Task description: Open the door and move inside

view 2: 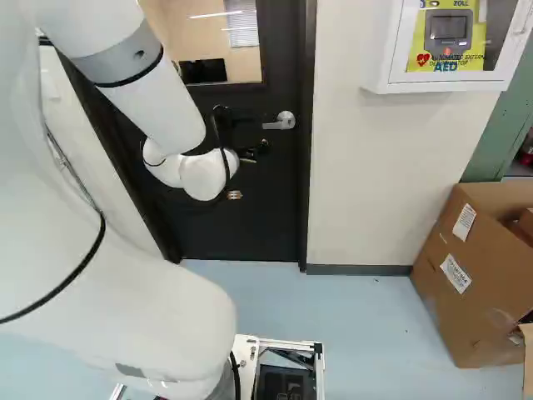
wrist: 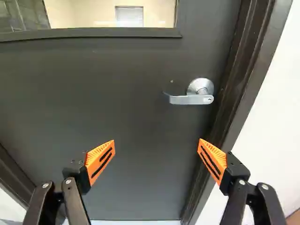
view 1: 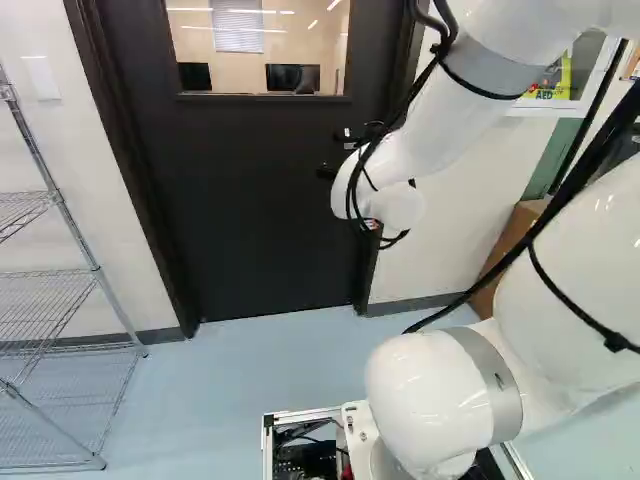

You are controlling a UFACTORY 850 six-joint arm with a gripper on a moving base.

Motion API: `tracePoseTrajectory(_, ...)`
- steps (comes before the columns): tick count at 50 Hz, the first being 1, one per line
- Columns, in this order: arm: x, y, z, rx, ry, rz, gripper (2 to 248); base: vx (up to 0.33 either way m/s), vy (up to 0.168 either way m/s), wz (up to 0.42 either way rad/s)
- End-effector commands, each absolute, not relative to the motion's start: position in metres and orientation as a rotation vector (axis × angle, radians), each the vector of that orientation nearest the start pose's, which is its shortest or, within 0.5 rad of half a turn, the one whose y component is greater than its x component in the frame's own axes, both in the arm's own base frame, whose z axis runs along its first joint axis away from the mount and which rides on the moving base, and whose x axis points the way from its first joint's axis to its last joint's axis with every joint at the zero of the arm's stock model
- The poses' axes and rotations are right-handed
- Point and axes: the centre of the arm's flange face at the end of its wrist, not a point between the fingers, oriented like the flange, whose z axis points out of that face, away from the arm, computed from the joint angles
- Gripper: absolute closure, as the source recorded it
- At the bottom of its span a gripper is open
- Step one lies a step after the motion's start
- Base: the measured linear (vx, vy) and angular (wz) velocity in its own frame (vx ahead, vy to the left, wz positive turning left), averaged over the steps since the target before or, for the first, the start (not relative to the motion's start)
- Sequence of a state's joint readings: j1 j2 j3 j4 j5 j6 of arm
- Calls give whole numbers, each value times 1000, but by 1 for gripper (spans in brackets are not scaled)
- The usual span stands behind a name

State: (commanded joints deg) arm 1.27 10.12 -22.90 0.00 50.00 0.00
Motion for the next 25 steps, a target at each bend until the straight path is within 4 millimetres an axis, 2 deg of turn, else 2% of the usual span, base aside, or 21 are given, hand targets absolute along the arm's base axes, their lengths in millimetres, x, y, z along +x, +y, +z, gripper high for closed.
tracePoseTrajectory(25,415,11,489,-2284,-29,-2132,3,0,0,0)
